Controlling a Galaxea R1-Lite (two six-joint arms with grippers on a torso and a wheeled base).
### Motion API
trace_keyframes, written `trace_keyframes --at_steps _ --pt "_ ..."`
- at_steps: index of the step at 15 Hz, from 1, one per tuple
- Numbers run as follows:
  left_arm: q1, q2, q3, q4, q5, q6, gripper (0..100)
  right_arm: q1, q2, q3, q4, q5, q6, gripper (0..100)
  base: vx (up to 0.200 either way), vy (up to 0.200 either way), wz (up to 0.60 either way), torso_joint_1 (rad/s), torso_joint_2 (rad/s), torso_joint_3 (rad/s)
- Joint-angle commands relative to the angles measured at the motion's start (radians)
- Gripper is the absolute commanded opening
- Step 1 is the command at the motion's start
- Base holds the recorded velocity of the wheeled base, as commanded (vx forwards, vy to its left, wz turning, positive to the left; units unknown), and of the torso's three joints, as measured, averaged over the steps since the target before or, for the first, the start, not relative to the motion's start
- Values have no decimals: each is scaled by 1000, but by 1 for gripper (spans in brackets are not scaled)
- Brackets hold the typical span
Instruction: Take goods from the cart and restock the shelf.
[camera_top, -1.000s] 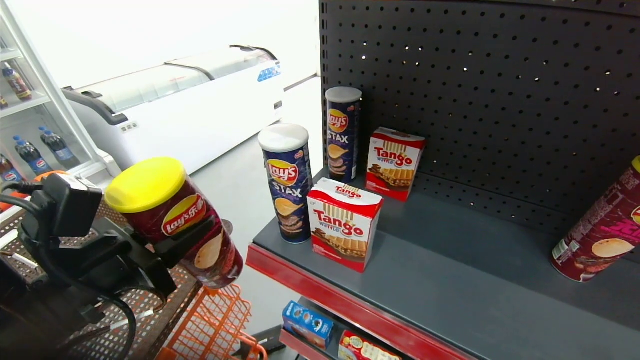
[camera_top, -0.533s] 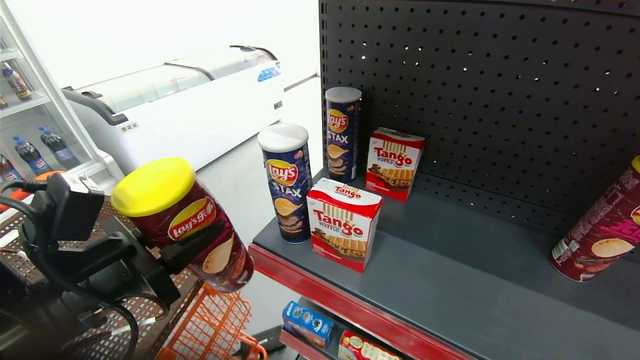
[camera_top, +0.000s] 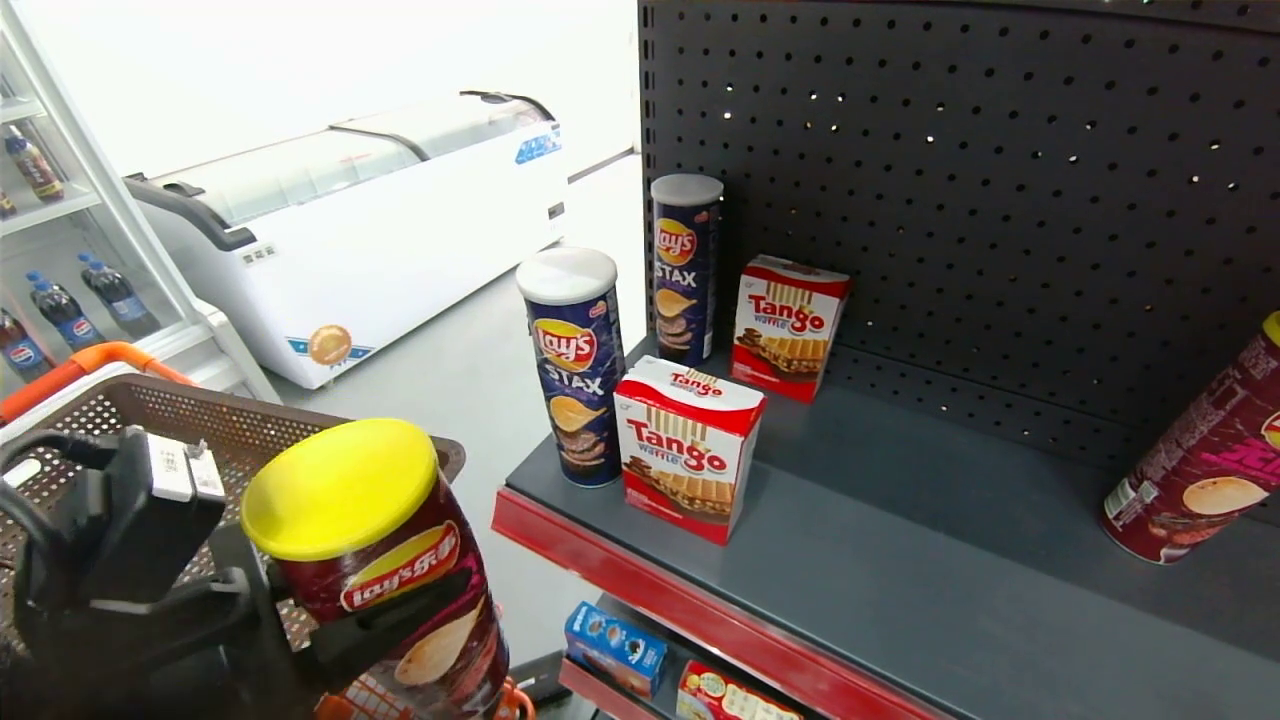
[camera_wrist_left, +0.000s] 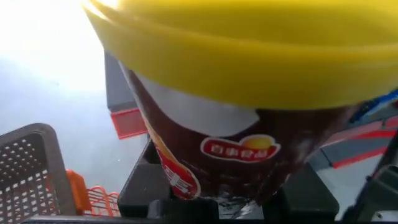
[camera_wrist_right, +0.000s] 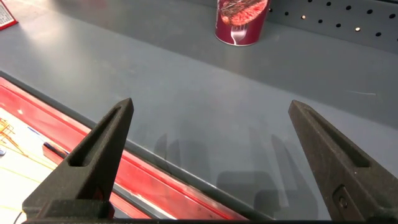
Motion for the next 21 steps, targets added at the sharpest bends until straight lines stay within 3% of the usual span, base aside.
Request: trace_keyframes --at_steps 1,3,7,10,14,21 --pt "-53 -105 -76 65 -3 4 0 0 1 0 0 1 -1 100 0 0 0 0 0 0" --pt "-94 -80 -103 65 -23 4 0 0 1 0 0 1 -1 100 0 0 0 0 0 0" --pt "-99 -22 -99 45 -58 6 0 0 1 0 0 1 -2 100 0 0 0 0 0 0" --pt "-87 73 -114 -58 -121 4 0 0 1 0 0 1 -2 100 0 0 0 0 0 0" --pt "-91 179 -135 -157 -153 3 0 0 1 0 0 1 -2 100 0 0 0 0 0 0" --pt "-96 191 -174 -160 -202 1 0 0 1 0 -1 1 -2 100 0 0 -600 4 2 4"
